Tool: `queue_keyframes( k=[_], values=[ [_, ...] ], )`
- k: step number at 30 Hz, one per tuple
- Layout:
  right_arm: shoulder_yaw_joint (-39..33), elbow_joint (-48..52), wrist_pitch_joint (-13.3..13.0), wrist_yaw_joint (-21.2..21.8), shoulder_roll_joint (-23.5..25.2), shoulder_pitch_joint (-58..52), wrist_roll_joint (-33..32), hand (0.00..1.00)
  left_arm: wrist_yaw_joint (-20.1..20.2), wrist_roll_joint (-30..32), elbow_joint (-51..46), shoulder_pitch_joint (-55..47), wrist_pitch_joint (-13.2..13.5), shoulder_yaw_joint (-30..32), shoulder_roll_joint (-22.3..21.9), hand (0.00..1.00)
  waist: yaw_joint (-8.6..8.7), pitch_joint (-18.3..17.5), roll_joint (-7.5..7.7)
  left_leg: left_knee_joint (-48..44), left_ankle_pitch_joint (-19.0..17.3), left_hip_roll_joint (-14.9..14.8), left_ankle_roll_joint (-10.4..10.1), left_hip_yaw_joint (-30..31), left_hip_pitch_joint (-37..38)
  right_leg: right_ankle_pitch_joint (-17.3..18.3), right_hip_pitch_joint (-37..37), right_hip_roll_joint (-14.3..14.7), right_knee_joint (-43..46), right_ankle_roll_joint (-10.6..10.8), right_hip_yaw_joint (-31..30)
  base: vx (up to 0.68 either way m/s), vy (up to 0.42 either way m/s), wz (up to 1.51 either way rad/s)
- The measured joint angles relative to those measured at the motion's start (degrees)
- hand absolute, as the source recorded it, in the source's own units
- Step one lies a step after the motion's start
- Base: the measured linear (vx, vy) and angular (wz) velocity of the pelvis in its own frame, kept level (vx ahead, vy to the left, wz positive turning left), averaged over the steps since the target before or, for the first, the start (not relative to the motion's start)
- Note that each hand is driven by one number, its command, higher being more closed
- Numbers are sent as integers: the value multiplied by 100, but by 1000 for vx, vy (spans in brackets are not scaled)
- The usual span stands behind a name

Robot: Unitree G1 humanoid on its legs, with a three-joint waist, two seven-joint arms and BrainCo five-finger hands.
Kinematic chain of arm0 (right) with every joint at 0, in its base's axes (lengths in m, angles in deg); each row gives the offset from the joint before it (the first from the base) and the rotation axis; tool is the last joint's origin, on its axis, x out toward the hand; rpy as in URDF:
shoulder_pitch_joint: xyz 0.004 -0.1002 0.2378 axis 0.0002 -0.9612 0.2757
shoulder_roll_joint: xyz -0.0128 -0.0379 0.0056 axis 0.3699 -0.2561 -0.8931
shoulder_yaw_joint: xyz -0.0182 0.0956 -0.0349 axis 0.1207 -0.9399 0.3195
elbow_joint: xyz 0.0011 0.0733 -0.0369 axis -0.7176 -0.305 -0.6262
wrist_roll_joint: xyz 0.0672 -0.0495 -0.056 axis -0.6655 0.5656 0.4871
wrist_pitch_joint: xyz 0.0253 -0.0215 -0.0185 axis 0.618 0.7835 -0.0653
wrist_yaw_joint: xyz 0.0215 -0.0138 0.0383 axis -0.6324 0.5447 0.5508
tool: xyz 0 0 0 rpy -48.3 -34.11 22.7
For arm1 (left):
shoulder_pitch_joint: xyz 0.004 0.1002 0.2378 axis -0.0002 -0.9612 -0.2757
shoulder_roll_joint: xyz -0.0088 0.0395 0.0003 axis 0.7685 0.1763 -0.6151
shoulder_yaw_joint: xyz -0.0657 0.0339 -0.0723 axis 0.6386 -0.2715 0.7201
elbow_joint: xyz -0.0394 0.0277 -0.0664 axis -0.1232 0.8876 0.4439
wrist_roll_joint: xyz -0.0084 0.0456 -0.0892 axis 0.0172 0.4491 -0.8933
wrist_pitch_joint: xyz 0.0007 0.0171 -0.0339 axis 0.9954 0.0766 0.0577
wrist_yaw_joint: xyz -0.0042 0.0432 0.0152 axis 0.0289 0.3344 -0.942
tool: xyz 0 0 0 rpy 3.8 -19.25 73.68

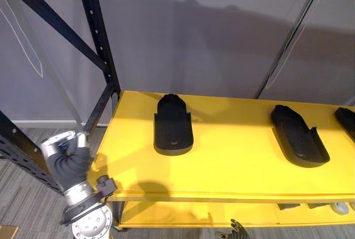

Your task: Walk over and take plastic housings, then place them on the shelf

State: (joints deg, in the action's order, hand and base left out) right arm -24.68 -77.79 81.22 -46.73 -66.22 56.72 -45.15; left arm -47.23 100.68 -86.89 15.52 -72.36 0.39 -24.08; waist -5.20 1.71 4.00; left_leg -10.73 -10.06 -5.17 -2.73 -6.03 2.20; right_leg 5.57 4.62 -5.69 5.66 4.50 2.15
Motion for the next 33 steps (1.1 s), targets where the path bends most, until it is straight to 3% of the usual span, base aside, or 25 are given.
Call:
queue_keyframes(
  k=[4,9,15,17,18,21,24,33],
  values=[
    [185,6,3,0,-38,0,2,0,-1,-218,268,-407,-27,301,-153,100,-65,0,5,-87,-4,2,-4,128,-91,11,18,-1,-1,-11,105,-26,-8,18],
    [188,71,40,3,-34,11,12,0,374,-323,1568,-574,-327,413,-241,100,-142,5,2,-134,-5,8,-3,168,-107,38,54,-9,5,-30,186,-25,6,6],
    [408,197,126,4,-78,-4,13,0,457,-550,3796,-540,-653,702,-270,100,-122,23,7,-123,-7,62,0,165,-85,245,-79,-47,322,-47,199,-6,3,0],
    [408,248,141,3,-70,3,13,0,628,-643,5176,-343,-811,945,-206,100,-99,27,-5,-72,-6,72,0,142,-36,288,-79,-59,358,-40,193,0,0,0],
    [408,263,147,3,-69,7,13,0,704,-693,5485,-289,-869,975,-187,0,-95,28,-7,-56,-6,73,-1,135,-22,293,-78,-61,358,-40,192,19,3,-4],
    [408,272,157,7,-38,53,13,0,1119,-767,6649,-101,-1032,867,-82,0,-13,22,-39,14,-6,85,-1,104,40,310,-79,-81,351,-28,182,18,9,-5],
    [372,274,157,9,-69,74,13,0,1337,-703,7057,230,-1038,823,23,0,-1,38,-151,83,-1,84,-5,59,108,312,-77,-92,319,-25,157,15,11,-6],
    [71,153,159,4,-57,261,12,0,1455,-397,7423,723,-945,421,105,0,135,39,-280,199,16,104,-15,-42,184,303,-61,-89,258,-23,122,31,13,-4]
  ],
)
